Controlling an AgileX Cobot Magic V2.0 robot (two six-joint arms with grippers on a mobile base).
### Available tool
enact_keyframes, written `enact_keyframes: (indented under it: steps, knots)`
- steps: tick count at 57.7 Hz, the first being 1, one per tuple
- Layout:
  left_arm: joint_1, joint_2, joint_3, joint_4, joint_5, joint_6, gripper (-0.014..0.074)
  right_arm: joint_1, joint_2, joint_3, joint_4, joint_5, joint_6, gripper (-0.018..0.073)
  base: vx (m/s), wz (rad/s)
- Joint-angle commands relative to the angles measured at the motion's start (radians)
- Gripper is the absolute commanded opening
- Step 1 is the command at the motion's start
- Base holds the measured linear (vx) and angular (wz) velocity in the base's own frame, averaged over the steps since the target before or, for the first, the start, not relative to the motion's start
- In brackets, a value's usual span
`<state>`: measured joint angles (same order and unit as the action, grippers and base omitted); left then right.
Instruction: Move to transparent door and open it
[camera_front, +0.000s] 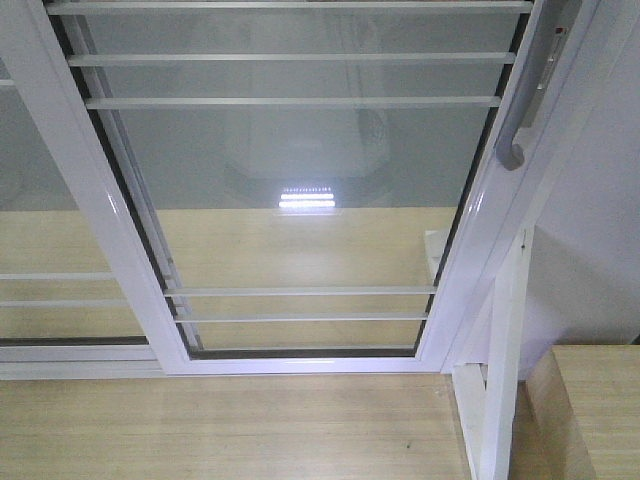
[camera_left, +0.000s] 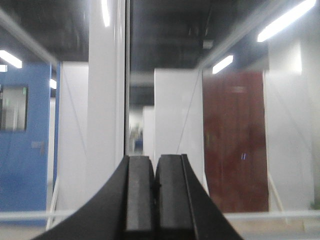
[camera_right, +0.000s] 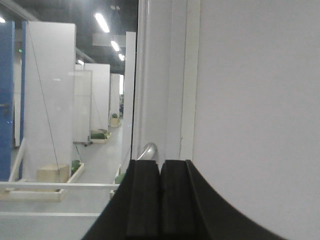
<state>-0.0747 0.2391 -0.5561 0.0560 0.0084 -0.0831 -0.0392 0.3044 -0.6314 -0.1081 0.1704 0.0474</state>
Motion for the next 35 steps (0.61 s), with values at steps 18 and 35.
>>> enact_keyframes:
  steps: [18, 35]
  knots:
    - [-0.005, 0.465, -0.126, -0.006, 0.033, 0.005, -0.0002, -0.002, 0.495, -0.058, -0.038, -0.128, 0.008, 0.0013, 0.0, 0.0]
    - [-0.005, 0.563, -0.126, 0.027, 0.03, 0.125, 0.0134, -0.002, 0.65, -0.058, -0.013, -0.232, 0.001, 0.0195, 0.0, 0.0]
